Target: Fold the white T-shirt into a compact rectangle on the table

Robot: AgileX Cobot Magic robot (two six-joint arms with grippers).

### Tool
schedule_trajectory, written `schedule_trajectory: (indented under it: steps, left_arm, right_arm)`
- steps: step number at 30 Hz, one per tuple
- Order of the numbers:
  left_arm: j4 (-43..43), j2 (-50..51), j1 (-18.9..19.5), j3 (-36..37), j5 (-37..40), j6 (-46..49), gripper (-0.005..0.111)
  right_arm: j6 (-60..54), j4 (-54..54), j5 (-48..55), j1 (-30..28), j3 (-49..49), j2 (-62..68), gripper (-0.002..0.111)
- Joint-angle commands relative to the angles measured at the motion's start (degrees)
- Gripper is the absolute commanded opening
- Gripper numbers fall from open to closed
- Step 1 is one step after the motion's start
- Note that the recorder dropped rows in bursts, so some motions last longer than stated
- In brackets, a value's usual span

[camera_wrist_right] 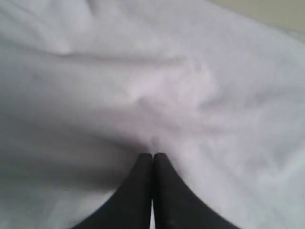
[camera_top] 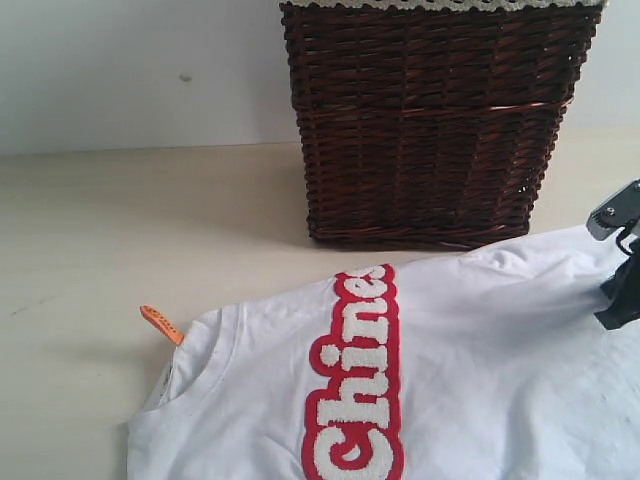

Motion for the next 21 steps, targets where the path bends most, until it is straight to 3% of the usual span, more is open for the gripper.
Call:
schedule_trajectory:
  steps: [1,4,8,11,14,21]
  left_arm:
    - [-0.16,-0.34,-0.28,0.18,-0.09,-0.19,0.0]
    - [-0.16,-0.34,-0.28,0.18,-0.09,-0.19,0.0]
    - [-0.16,-0.34,-0.28,0.18,-0.09,-0.19,0.0]
    - [-0.16,-0.34,-0.28,0.18,-0.09,-0.19,0.0]
    - [-0.16,-0.34,-0.28,0.18,-0.09,-0.19,0.0]
    - [-0.16,-0.34,-0.28,0.18,-0.09,-0.19,0.0]
  right_arm:
    - [-0.17,-0.02,0.5,-0.17,1.15,-10.79,0.013]
    - [1.29,6.11,2.71,-0.17,1.15,-20.43,0.021]
    - [14.28,28.06,3.51,-0.17,2.87,-36.97,0.025]
    - [21.65,28.97,7.21,-0.17,5.71,-48.09,0.025]
    - [18.85,28.97,10.81,-0.17,11.19,-57.21,0.025]
    - [-0.6,28.97,9.5,-0.17,31.32,-77.26,0.03]
